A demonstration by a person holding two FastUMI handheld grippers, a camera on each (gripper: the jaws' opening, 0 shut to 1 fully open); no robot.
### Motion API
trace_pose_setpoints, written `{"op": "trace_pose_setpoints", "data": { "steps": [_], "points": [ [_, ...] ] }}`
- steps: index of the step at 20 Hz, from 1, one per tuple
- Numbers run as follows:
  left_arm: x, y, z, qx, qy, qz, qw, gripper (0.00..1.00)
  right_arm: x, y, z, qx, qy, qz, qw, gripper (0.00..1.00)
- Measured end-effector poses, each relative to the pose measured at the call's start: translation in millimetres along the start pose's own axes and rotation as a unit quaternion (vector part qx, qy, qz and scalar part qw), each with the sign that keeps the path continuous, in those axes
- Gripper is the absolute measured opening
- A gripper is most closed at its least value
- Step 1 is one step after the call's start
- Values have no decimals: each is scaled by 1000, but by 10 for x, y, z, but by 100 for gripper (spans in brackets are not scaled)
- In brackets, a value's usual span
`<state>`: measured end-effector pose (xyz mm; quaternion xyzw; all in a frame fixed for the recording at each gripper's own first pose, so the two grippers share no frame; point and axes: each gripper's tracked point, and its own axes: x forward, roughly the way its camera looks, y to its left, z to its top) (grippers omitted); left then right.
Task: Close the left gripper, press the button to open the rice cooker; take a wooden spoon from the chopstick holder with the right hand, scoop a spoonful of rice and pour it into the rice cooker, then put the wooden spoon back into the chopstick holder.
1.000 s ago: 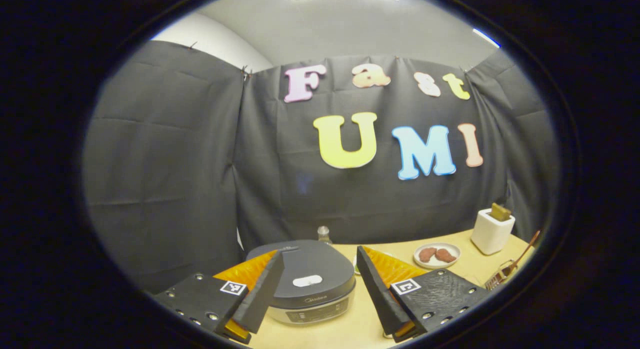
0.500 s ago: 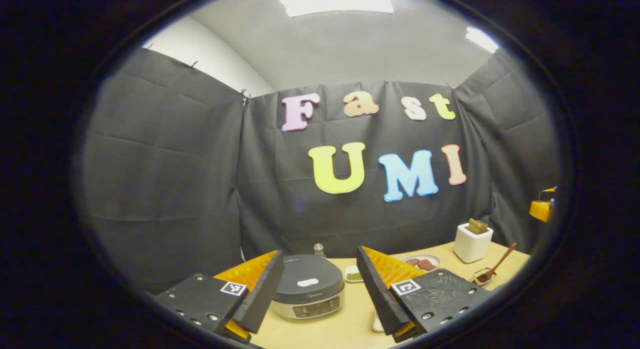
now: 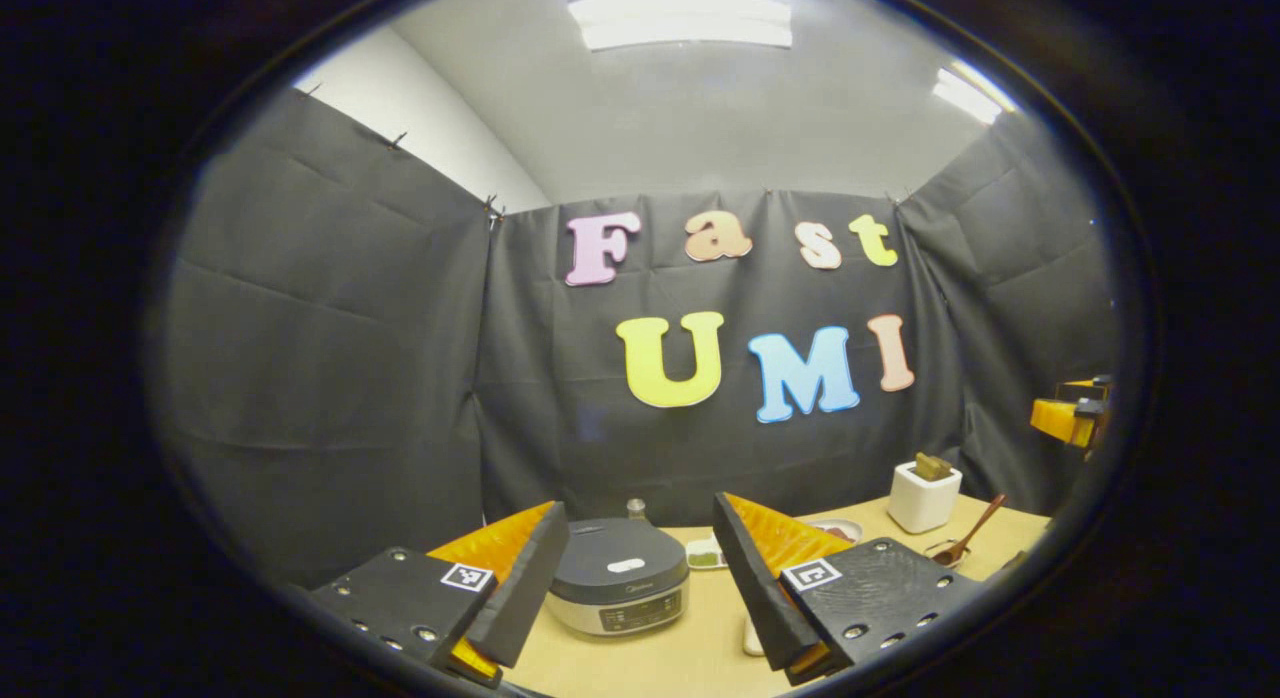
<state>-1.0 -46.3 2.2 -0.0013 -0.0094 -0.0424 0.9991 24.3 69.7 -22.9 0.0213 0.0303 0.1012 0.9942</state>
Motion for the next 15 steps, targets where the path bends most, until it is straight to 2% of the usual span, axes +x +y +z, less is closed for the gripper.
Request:
{"op": "trace_pose_setpoints", "data": {
  "steps": [1, 2, 6, 7, 9, 13, 15],
  "points": [
    [-29, 15, -6, 0, 1, 1, 1000, 87, -13, 17, 15, -2, -2, 1, 1000, 96],
    [-70, 31, 14, -1, -1, 2, 1000, 87, -31, 23, 20, -3, -3, 0, 1000, 99],
    [-178, 63, 19, 1, -2, 4, 1000, 87, -103, 67, 70, 3, -7, 0, 1000, 99],
    [-197, 64, 18, 2, -3, 4, 1000, 87, -112, 69, 67, 2, -8, -1, 1000, 96],
    [-217, 63, 13, 1, -3, 5, 1000, 87, -130, 72, 53, 1, -6, -1, 1000, 99],
    [-235, 31, 18, -2, -5, 4, 1000, 87, -176, 56, 67, 0, -7, -4, 1000, 96],
    [-236, 16, 22, -1, -6, 4, 1000, 88, -183, 44, 85, 2, -8, -6, 1000, 99]
  ]
}}
